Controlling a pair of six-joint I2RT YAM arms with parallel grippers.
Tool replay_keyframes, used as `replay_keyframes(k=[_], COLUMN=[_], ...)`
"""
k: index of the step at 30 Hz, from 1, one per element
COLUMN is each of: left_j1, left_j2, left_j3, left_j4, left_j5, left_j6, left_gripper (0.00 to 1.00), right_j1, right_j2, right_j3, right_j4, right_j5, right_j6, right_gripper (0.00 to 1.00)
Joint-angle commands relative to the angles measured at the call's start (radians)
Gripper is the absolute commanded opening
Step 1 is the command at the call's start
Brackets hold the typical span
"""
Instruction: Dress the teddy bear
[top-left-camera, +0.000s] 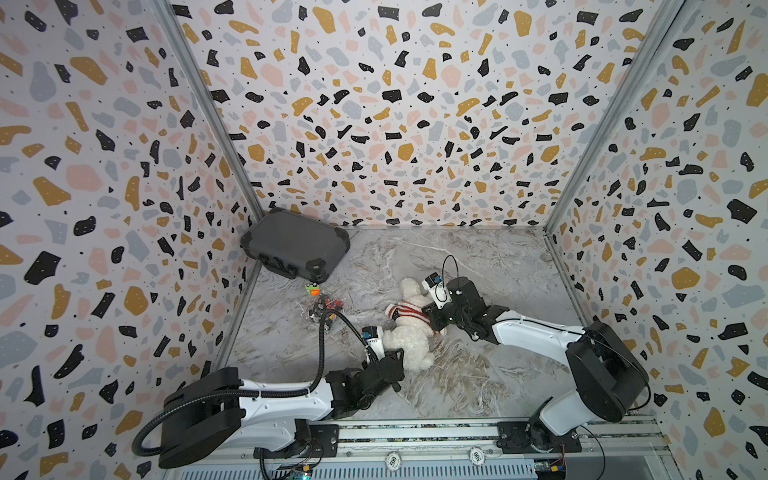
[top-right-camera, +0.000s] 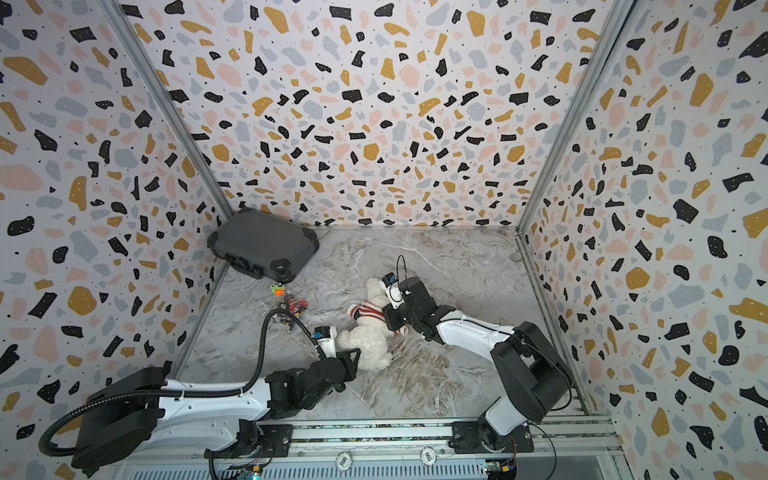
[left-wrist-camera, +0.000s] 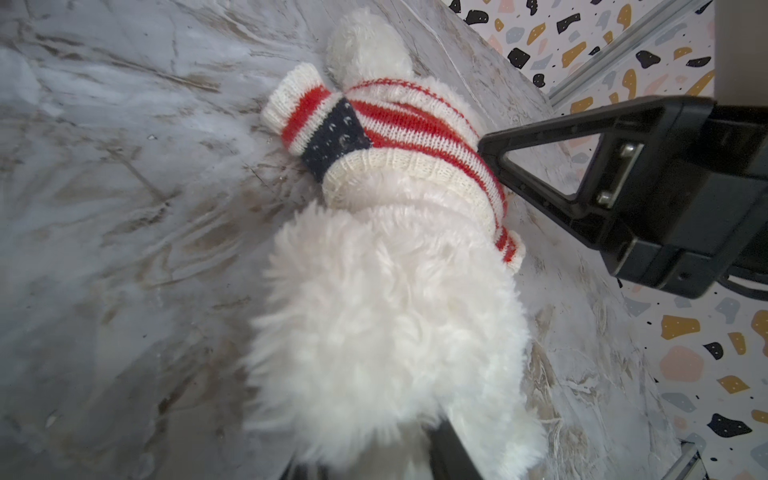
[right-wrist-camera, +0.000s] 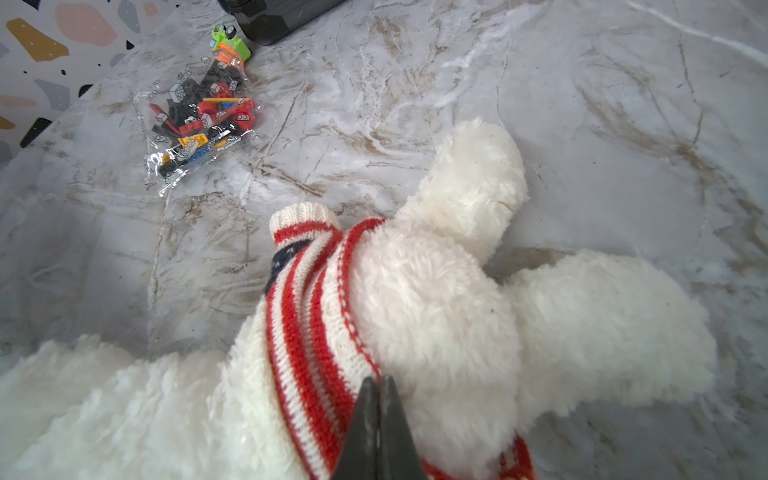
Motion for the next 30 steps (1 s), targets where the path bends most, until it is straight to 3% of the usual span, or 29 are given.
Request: replay_keyframes(k=[1, 8, 15, 30], left_j1=[0.022, 0.054, 0.09, 0.115], left_j2=[-0.036, -0.132, -0.256, -0.369], left_j3=[-0.037, -0.093, -0.165, -0.207], left_j4=[0.026, -0.05, -0.117, -0.206], left_j5=[-0.013, -0.029, -0.026, -0.016], left_j6=[0.015, 0.029, 0.04, 0.084], left_gripper=[0.16, 0.0, 0.0, 0.0], right_j1=[0.004, 0.047, -0.001, -0.136], right_j2=[-0.086, -0.201, -0.301, -0.27], right_j3=[-0.016, -0.099, -0.158, -0.231], right_j4=[0.008, 0.004, -0.003, 0.103], right_j5=[0.051, 0.06, 0.065, 0.013], right_j6=[-0.004, 0.032, 0.058, 0.111], right_gripper=[0.0, 0.0, 0.0, 0.0])
